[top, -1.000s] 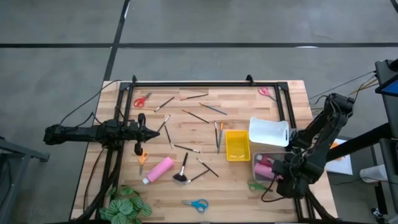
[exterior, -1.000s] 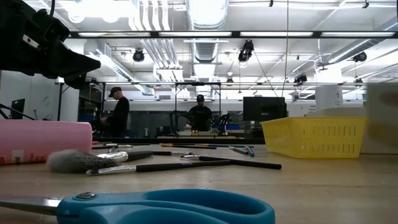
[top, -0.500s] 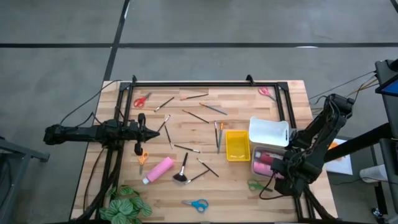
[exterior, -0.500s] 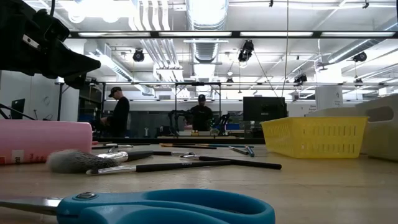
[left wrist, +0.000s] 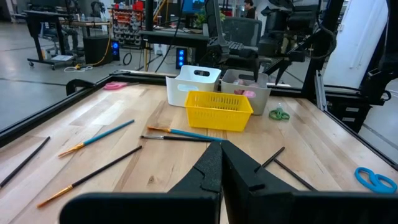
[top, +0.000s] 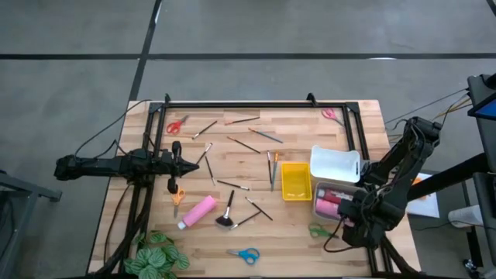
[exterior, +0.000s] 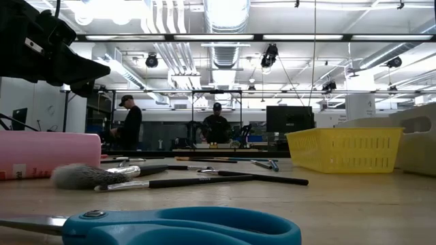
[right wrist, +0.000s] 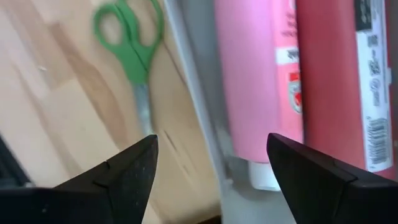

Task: Pick & Place Paint Supplies
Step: Put the pink paint bottle into the gray bin

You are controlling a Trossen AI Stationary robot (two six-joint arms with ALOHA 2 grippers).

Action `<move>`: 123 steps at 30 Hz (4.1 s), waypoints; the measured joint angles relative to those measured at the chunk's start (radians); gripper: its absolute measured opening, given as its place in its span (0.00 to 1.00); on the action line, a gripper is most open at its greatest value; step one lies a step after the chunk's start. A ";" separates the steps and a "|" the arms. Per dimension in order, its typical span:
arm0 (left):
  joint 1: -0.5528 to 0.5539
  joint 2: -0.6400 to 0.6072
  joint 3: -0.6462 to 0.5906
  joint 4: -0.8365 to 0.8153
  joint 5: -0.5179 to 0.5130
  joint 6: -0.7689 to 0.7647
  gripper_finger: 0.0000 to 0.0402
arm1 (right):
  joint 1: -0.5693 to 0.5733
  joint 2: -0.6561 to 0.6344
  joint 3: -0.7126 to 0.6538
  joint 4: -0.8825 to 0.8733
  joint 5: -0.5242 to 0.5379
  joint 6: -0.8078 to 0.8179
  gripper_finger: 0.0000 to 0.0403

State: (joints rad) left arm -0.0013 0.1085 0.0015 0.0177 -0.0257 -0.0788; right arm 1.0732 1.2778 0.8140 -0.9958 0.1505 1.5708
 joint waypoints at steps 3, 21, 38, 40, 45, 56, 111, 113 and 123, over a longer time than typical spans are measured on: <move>0.000 0.000 0.000 0.000 0.000 0.000 0.01 | 0.000 0.000 0.033 0.001 0.069 -0.011 0.74; 0.000 0.000 0.000 0.000 0.000 0.000 0.01 | -0.314 -0.002 0.123 0.321 0.420 -0.871 0.74; 0.000 0.000 0.000 0.000 0.000 0.000 0.01 | -0.738 0.036 -0.032 1.124 0.036 -1.610 0.74; 0.000 0.000 0.000 0.000 0.000 0.000 0.01 | -0.780 0.027 -0.079 1.265 -0.046 -1.639 0.74; 0.000 0.001 0.000 0.000 0.000 0.000 0.01 | -0.890 -0.002 -0.177 1.443 -0.075 -1.677 0.74; 0.000 0.018 0.000 0.000 0.000 0.000 0.01 | -1.049 -0.094 -0.270 1.448 -0.075 -1.645 0.74; -0.075 0.283 0.207 -0.277 -0.080 -0.661 0.01 | -1.050 -0.096 -0.274 1.441 -0.072 -1.678 0.74; -0.106 0.369 0.262 -0.335 -0.080 -0.694 0.01 | -1.050 -0.096 -0.274 1.441 -0.072 -1.678 0.74; -0.274 0.859 0.620 -0.561 -0.111 -0.817 0.01 | -1.050 -0.096 -0.274 1.441 -0.072 -1.676 0.74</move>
State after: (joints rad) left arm -0.2757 0.9678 0.6220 -0.5435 -0.1366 -0.8956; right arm 0.0235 1.1816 0.5404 0.4450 0.0784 -0.1054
